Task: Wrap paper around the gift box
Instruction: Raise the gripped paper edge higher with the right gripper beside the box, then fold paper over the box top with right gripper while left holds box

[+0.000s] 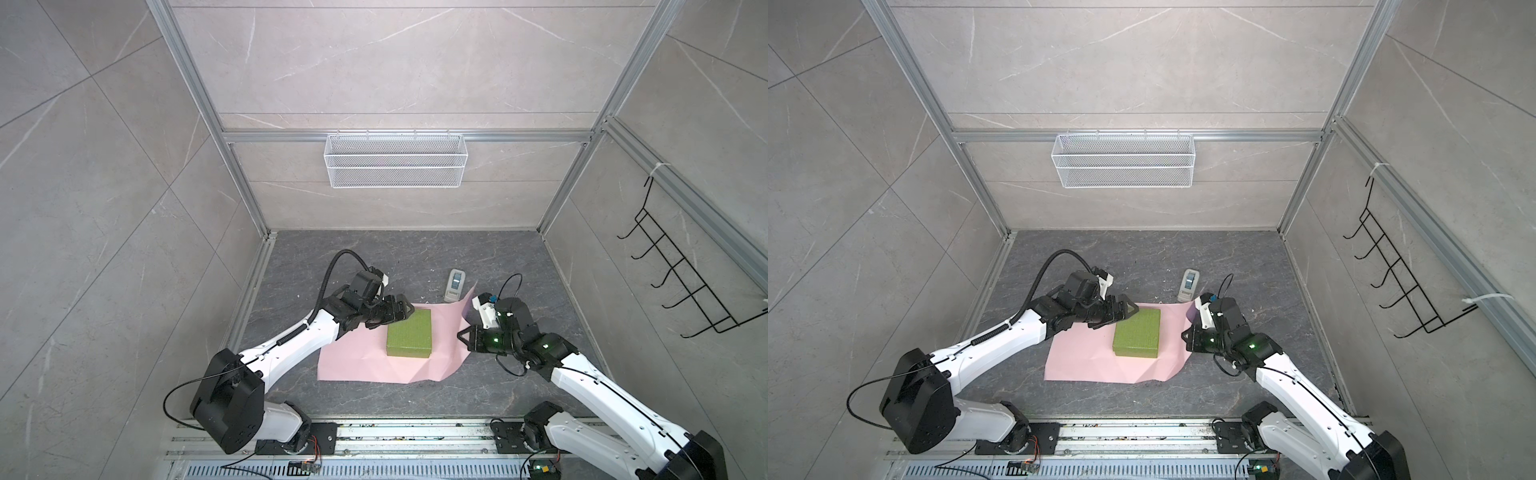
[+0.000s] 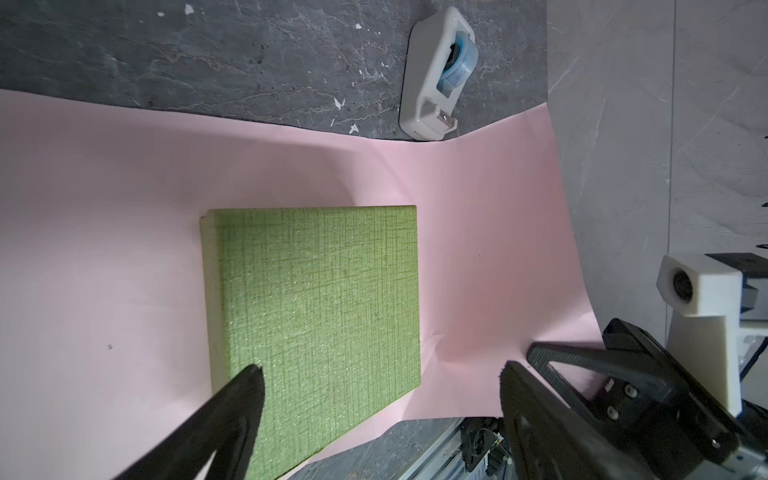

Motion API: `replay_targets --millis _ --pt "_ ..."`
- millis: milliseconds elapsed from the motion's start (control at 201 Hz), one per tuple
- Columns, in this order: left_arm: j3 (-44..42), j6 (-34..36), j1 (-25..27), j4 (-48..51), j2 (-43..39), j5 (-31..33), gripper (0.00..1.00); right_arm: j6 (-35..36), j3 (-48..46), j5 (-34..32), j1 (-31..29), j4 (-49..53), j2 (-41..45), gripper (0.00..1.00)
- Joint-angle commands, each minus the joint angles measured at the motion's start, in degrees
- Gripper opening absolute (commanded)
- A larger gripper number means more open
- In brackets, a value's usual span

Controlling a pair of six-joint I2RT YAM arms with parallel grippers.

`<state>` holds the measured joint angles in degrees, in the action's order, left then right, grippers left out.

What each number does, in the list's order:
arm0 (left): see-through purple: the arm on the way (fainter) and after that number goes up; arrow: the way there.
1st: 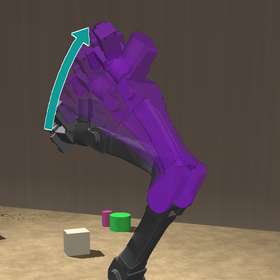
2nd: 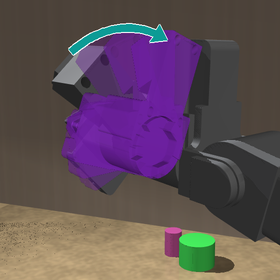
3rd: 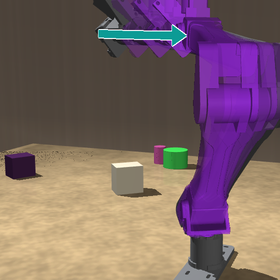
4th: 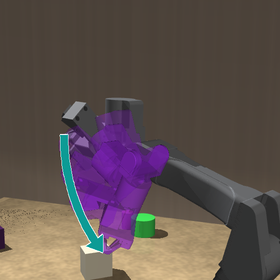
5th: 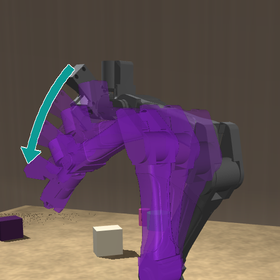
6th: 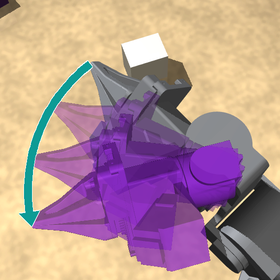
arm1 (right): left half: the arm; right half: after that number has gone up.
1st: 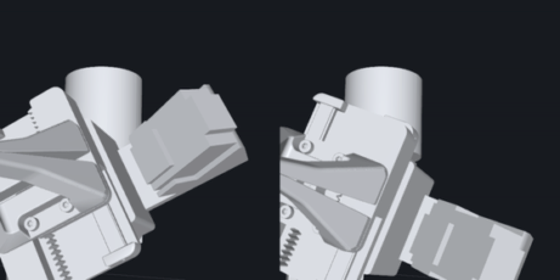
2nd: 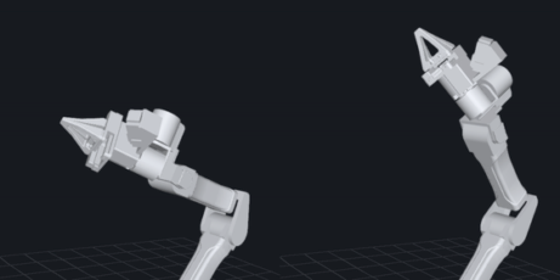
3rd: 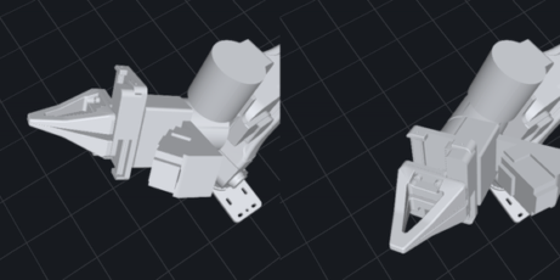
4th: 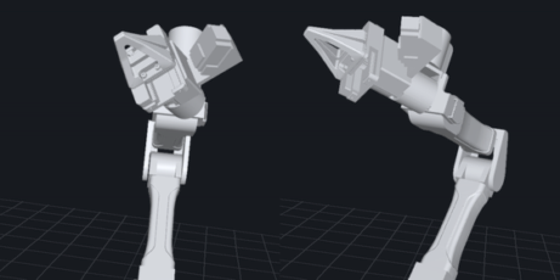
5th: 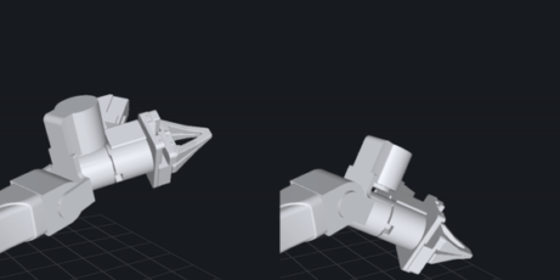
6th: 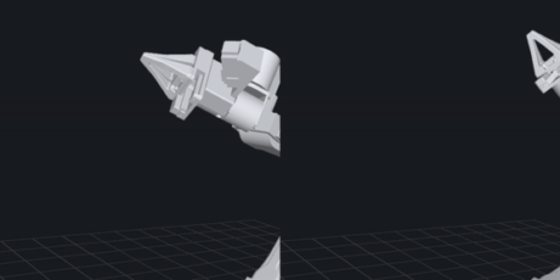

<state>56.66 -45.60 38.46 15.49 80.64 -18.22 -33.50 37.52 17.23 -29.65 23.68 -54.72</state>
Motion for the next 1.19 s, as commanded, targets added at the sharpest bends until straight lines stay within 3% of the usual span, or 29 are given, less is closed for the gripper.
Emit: replay_targets --millis 0,309,548,821,1190 --pt "3.3 -3.9 0.8 -3.5 1.8 -4.9 0.89 -2.8 2.3 -3.4 -3.5 -2.4 -1.7 0.0" --pt "7.3 -10.5 3.7 -8.5 7.6 -8.0 0.86 -6.1 6.1 -12.1 -14.3 -2.7 -6.8 0.0" --pt "10.9 -12.1 3.7 -7.1 12.2 -8.8 0.77 -8.3 7.1 -16.9 -20.2 -4.6 -10.7 0.0" --pt "13.5 -8.0 3.7 0.3 14.4 -4.5 0.53 -9.7 8.1 -19.6 -24.3 -6.6 -15.0 0.0" --pt "13.9 -4.3 3.6 2.3 15.6 -3.4 0.21 -10.8 8.1 -20.9 -25.6 -8.0 -16.9 0.01"
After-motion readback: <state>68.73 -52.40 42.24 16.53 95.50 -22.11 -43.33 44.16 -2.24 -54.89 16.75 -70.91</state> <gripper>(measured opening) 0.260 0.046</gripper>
